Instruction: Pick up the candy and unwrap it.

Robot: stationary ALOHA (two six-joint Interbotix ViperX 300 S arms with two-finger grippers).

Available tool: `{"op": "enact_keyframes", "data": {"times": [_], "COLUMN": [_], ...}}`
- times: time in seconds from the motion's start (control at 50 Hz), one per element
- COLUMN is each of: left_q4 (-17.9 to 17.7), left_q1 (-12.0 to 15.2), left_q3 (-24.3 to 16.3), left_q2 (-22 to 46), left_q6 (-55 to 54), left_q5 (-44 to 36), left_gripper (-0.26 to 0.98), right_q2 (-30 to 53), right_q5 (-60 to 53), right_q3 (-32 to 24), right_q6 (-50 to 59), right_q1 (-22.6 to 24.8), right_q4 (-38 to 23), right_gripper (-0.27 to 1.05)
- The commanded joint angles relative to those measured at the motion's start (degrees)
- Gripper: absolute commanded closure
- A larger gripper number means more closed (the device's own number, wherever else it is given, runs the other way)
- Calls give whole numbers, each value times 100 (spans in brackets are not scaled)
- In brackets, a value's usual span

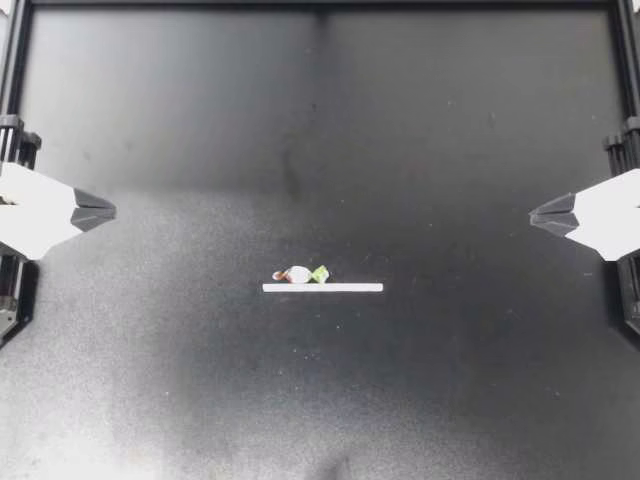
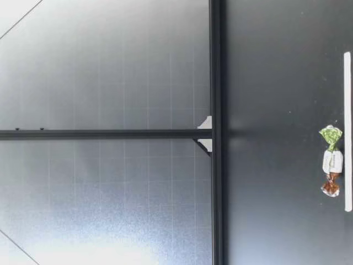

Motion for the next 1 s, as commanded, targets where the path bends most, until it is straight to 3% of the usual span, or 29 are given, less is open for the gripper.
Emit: {"op": "enact_keyframes", "data": {"times": [0.0, 0.22, 0.44, 0.72, 0.88, 0.98], "left_q4": [0, 0, 0, 0, 0, 0], "left_q1": [62, 62, 62, 62, 62, 62], "left_q3": [-53, 176, 387, 448, 457, 475], "left_q2": [53, 79, 229, 387, 404, 404], "left_q6": [62, 62, 35, 44, 53, 62], "left_q5": [-88, -167, -299, -308, -308, -308], "left_gripper": [79, 81, 81, 81, 81, 81], "right_q2": [53, 624, 1925, 3472, 4104, 4562], "right_q5": [-44, -246, -193, 659, 1494, 2021], "right_q3": [-70, -334, -940, -1872, -2382, -2725], "right_q6": [0, -18, 35, 44, 44, 35], "right_q1": [26, -9, -369, -457, -457, -457], "right_q4": [0, 0, 123, 352, 352, 360], "right_gripper": [89, 90, 90, 89, 80, 66]}}
